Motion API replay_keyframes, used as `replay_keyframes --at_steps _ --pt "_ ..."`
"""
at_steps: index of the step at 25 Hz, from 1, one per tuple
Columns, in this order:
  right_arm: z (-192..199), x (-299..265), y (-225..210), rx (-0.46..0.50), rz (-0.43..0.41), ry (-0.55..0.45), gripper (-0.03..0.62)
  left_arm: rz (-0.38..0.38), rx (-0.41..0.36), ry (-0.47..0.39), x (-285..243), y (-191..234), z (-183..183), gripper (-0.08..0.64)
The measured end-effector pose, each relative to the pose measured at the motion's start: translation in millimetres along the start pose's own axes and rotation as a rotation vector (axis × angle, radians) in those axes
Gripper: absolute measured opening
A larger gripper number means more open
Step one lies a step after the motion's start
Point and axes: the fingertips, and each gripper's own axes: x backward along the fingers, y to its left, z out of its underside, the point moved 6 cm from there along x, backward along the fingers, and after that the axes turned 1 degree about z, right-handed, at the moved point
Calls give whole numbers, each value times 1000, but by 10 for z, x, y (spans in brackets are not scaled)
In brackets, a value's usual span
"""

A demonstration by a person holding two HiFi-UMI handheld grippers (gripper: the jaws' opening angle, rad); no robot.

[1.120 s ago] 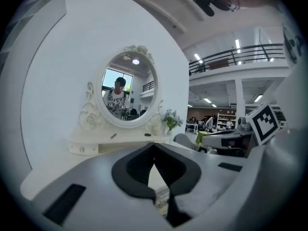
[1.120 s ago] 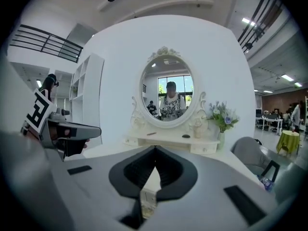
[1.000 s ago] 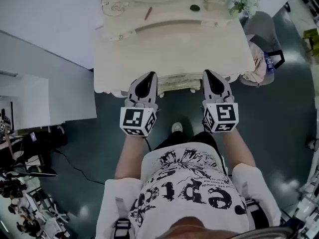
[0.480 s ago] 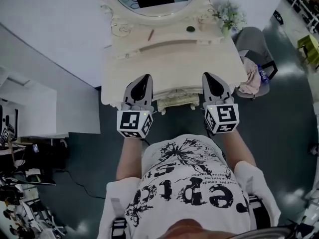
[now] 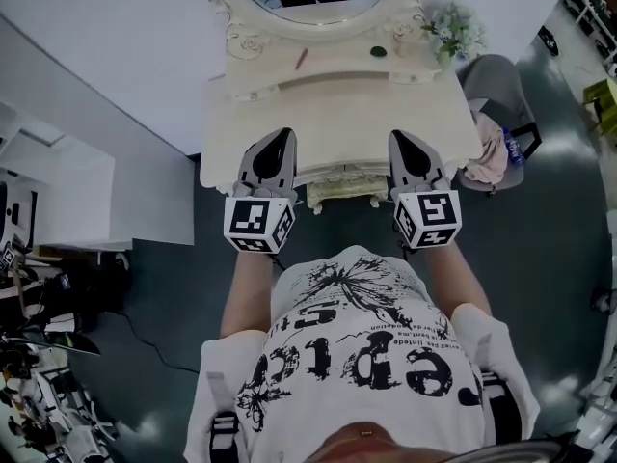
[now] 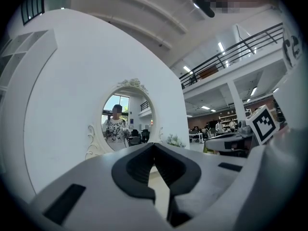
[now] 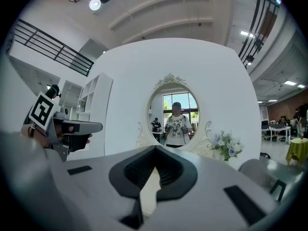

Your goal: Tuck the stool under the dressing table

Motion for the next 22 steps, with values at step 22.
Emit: replay_keyframes --at_steps 22 --pt "34 18 164 24 -8 19 17 -2 47 3 119 109 113 20"
